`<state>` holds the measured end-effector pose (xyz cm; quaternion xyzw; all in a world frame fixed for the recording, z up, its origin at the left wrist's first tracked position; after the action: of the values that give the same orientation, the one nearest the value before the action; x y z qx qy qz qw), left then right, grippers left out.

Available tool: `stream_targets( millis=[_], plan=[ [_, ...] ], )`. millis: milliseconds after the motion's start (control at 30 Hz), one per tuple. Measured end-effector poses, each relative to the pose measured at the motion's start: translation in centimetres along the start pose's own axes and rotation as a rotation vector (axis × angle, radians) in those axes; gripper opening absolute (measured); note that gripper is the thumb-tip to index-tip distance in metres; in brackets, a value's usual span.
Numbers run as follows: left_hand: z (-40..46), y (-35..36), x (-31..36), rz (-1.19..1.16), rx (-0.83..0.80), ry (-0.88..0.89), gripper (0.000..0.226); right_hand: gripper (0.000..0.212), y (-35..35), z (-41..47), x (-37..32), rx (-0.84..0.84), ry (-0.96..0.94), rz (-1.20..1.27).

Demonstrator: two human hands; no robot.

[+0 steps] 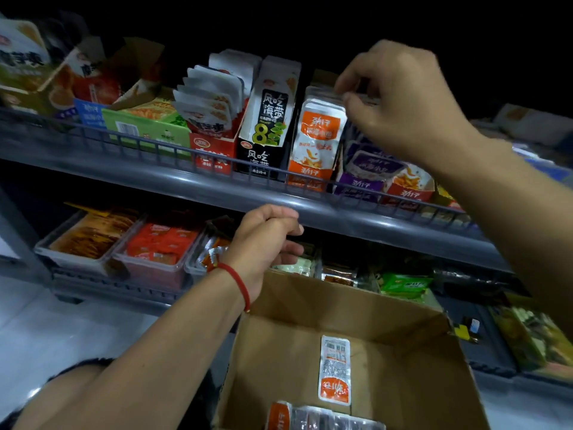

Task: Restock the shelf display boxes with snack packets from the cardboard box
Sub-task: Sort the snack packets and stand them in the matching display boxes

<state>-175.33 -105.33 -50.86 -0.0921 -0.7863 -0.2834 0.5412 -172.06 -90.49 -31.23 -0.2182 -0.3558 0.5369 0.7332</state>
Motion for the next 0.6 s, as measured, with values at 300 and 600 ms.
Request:
stream_targets(
  millis=[300, 600],
  plan=[
    [-0.8, 4.3, -10.5, 0.582, -0.215, -0.158, 0.018, 0.022, 3.1, -18.8, -1.5, -0.456, -0.063, 0.271],
    [-2.6, 1.8, -23.8, 1.568, -0.783, -0.551, 0.013, 0.022, 9.9, -32.0, 0.6, -1.098, 0.046, 0.501]
  ],
)
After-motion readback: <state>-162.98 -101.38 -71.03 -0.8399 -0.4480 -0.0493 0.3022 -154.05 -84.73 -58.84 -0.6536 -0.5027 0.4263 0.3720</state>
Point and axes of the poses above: each hand's wrist, its own z-axis towards the middle knuckle, its own y-axis out of the palm, x = y × z, the point moved 6 cm from there along z, towards the middle knuckle, and after that the axes turned 11 degrees about -z, right-handed, at the moved point
